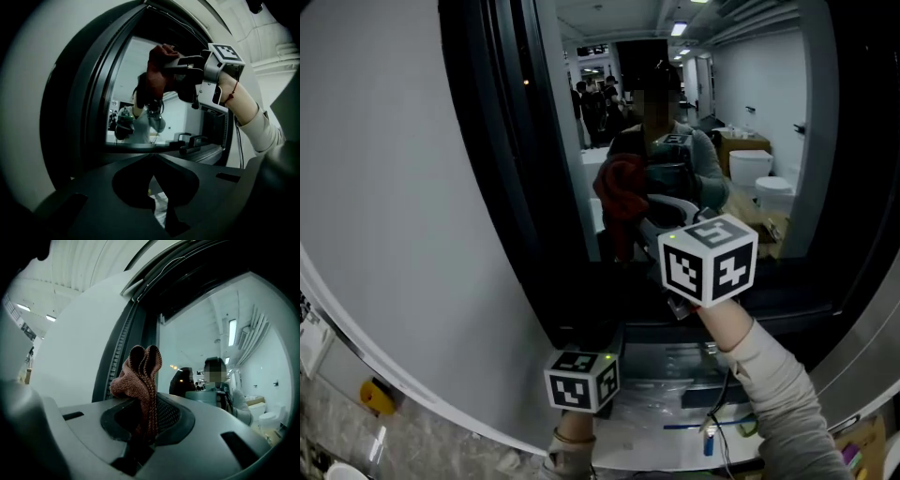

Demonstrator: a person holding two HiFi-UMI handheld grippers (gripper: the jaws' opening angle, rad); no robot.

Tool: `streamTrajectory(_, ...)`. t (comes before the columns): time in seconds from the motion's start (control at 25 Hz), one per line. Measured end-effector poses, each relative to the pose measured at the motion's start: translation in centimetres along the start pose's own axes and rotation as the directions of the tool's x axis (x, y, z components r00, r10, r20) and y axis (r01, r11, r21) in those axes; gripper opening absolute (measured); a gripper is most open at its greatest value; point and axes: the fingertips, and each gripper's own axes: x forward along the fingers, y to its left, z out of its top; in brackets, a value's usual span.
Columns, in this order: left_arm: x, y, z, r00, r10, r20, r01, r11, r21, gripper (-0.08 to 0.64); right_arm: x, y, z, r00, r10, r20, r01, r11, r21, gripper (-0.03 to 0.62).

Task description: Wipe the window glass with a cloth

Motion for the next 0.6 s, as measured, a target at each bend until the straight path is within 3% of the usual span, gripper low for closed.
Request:
streamTrajectory(0.32,-2.0,2.2,-0.3,0.998,0.068,0.001,-0.068,0.997,-0.02,0.005,3.5,1.4,-4.5,0.996,0.028,-0.09,-0.024,0.999,0.045,0.051)
streamTrajectory(0.6,-1.9,2.4,-0.4,0.997,0.081,-0.001,-0.081,0.996,-0.024,0.005,4.0,0.4,-5.9,0.993,0.013,-0.117,-0.008,0.999,0.044,0.051)
